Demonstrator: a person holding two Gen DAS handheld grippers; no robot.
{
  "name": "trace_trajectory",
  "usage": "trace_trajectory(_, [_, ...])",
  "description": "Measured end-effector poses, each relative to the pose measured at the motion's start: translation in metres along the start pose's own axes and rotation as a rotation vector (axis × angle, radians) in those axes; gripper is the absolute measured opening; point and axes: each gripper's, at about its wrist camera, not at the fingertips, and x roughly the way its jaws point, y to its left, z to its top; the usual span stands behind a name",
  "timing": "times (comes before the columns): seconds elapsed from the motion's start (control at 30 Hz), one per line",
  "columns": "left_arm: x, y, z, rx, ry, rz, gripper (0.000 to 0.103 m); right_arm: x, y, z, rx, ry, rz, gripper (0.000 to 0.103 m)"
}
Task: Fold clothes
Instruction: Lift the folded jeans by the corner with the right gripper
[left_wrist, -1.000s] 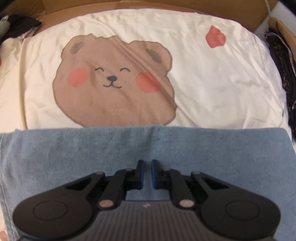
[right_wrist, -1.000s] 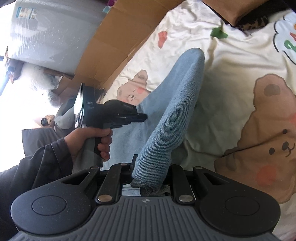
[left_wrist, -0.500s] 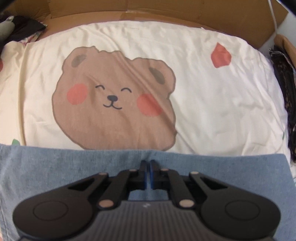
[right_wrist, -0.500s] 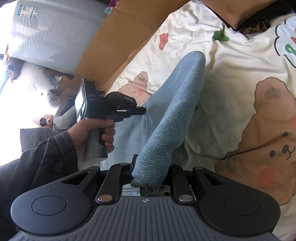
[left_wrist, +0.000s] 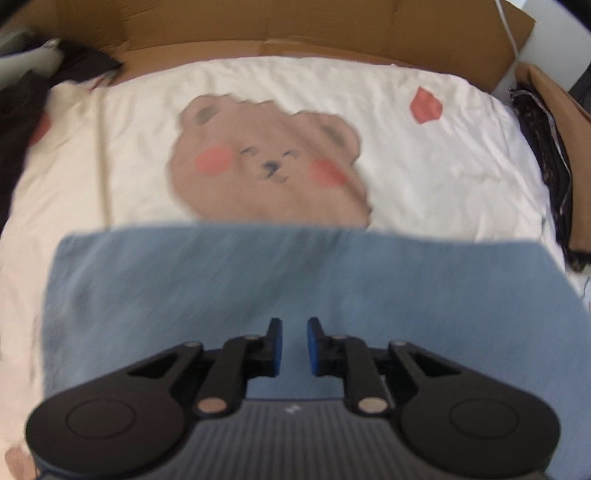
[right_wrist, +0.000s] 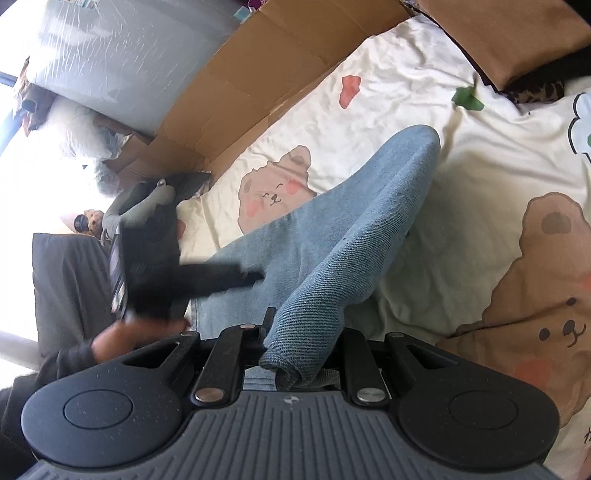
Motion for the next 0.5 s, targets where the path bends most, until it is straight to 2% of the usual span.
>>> trace_trajectory(0.13, [-0.015, 0.037, -0.035, -0.044, 0.040, 0.046, 0.025, -0.002, 0.009, -0.001, -0.022, 0.003, -0.019, 0.014])
trace_trajectory(0.2, [-0.024, 0.057, -0.050, -0.068, 0.056, 0.066, 0.030, -0.002, 0.014, -0.001, -0.035, 0.004, -0.028, 0.014])
trace_trajectory(0.27, [-0.032, 0.074, -0.063, -0.078, 0.067, 0.089, 0.040, -0.002, 0.018, -0.001, -0.046, 0.004, -0.033, 0.014])
trace_trajectory(0.3, [-0.036, 0.082, -0.068, -0.078, 0.075, 0.101, 0.040, -0.002, 0.021, -0.001, -0.051, 0.004, -0.036, 0.014])
trace_trajectory(0.43, [-0.051, 0.108, -0.085, -0.105, 0.081, 0.106, 0.042, -0.002, 0.028, 0.000, -0.074, 0.010, -0.045, 0.014])
trace_trajectory(0.5, [-0.058, 0.119, -0.090, -0.121, 0.076, 0.095, 0.049, -0.003, 0.031, 0.002, -0.078, 0.013, -0.050, 0.014])
